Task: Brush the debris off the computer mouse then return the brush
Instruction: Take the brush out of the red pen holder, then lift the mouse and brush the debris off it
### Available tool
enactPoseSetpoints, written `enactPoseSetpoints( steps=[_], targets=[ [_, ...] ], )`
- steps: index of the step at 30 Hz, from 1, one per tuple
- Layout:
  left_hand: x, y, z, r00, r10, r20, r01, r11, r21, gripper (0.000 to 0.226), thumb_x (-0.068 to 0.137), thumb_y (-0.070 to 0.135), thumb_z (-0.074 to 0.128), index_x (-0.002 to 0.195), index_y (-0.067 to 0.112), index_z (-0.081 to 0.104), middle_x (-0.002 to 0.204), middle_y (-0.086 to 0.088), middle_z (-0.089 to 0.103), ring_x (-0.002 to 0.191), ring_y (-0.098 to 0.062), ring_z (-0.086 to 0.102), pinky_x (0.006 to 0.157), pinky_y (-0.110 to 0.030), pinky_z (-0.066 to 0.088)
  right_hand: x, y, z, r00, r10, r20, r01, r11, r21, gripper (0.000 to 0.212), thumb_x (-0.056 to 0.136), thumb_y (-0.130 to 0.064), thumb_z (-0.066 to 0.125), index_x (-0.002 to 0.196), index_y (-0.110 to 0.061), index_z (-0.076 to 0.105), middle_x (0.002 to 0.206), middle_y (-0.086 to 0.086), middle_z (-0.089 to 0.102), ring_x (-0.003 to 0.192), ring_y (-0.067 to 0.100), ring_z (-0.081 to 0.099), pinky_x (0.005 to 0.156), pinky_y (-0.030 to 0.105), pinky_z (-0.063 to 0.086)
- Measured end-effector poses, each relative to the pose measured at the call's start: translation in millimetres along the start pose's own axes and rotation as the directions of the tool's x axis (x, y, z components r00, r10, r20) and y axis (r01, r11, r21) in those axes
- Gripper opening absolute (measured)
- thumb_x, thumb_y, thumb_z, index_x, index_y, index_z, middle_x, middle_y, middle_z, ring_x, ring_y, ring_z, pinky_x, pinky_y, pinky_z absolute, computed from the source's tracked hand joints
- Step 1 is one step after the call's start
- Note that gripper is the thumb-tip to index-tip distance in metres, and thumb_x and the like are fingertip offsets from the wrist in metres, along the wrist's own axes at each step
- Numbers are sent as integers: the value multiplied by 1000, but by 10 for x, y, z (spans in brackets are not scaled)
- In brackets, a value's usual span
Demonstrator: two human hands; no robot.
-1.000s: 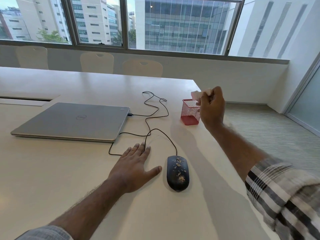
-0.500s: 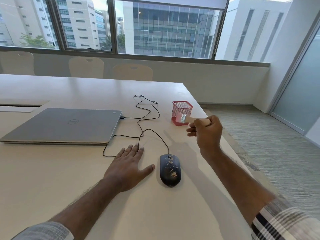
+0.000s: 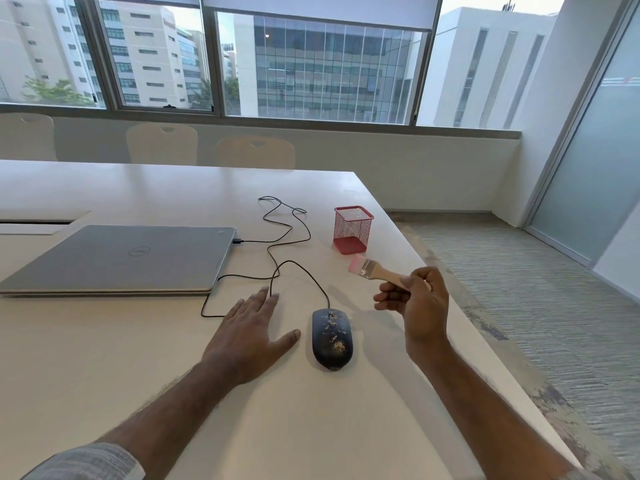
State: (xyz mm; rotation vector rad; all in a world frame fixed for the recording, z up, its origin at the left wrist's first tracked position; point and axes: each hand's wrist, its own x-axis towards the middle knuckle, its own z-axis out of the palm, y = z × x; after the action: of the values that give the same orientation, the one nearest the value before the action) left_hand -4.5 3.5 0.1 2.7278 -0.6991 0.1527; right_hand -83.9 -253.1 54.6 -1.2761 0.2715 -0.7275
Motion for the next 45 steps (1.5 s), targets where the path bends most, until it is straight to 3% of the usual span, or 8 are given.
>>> enactPoseSetpoints(
  steps=[7, 13, 17, 22, 25, 30, 35, 45],
  targets=[
    [-79, 38, -29, 990, 0, -141, -9, 998, -58, 83, 91, 68, 50, 158, 24, 28, 169, 2, 17, 154, -18, 19, 123, -32, 11, -200, 12, -65, 998, 65, 9, -65, 997, 30, 27, 102, -1, 44, 111, -15, 66, 76, 14, 76, 66, 29, 74, 60, 35, 63],
    [-159, 81, -153, 956, 74, -285, -123, 979, -159, 60, 75, 32, 55, 134, 21, 55, 144, 7, 48, 131, -15, 46, 111, -38, 39, -415, 55, -63, 994, 65, -89, -62, 997, 43, 9, 93, 1, 66, 100, -5, 66, 78, 22, 74, 61, 30, 74, 57, 33, 61],
    [-248, 66, -160, 924, 212, -319, -283, 939, -198, 54, 71, 31, 60, 125, 28, 58, 127, 16, 51, 116, 1, 44, 102, -31, 44, -536, 75, -76, 990, 63, -129, -50, 993, 106, 14, 89, 5, 68, 96, -7, 66, 77, 26, 73, 54, 27, 71, 50, 31, 59],
    [-287, 169, -112, 981, 181, -65, -191, 864, -467, 105, 66, 65, 78, 154, 32, 31, 151, 16, 40, 132, -3, 44, 110, -34, 44, -575, 92, -45, 978, 184, -101, -157, 961, 229, 21, 96, -1, 61, 116, -8, 64, 79, 15, 77, 71, 27, 74, 65, 32, 64],
    [-215, 235, -125, 978, 156, 140, -86, 906, -415, 142, 51, 78, 82, 162, 26, 10, 167, 11, 19, 152, -9, 19, 125, -33, 22, -593, 146, -8, 959, 259, -110, -231, 947, 222, 21, 101, -3, 54, 120, -1, 63, 97, 18, 74, 86, 30, 72, 74, 34, 62],
    [33, 370, -304, 915, 83, 394, 56, 942, -330, 152, 47, 65, 92, 163, 19, 6, 169, 1, 14, 155, -16, 13, 126, -32, 14, -609, 177, 81, 932, 347, -108, -323, 926, 194, 18, 105, -15, 49, 104, -4, 63, 104, 16, 71, 92, 32, 70, 76, 36, 58],
    [105, 491, -247, 928, 82, 364, 24, 961, -276, 149, 42, 66, 90, 161, 23, 12, 167, 3, 19, 153, -19, 13, 126, -43, 17, -635, 205, 173, 917, 391, -79, -376, 912, 162, 25, 107, -22, 46, 116, -2, 57, 106, 16, 70, 89, 29, 71, 75, 35, 58],
    [53, 514, -136, 968, 70, 240, 10, 948, -319, 132, 46, 58, 92, 157, 26, 29, 149, 11, 36, 137, -14, 27, 113, -29, 24, -682, 169, 238, 902, 427, -59, -420, 902, 105, 31, 106, -21, 47, 127, 0, 56, 115, 17, 69, 97, 30, 71, 87, 41, 59]
  ],
)
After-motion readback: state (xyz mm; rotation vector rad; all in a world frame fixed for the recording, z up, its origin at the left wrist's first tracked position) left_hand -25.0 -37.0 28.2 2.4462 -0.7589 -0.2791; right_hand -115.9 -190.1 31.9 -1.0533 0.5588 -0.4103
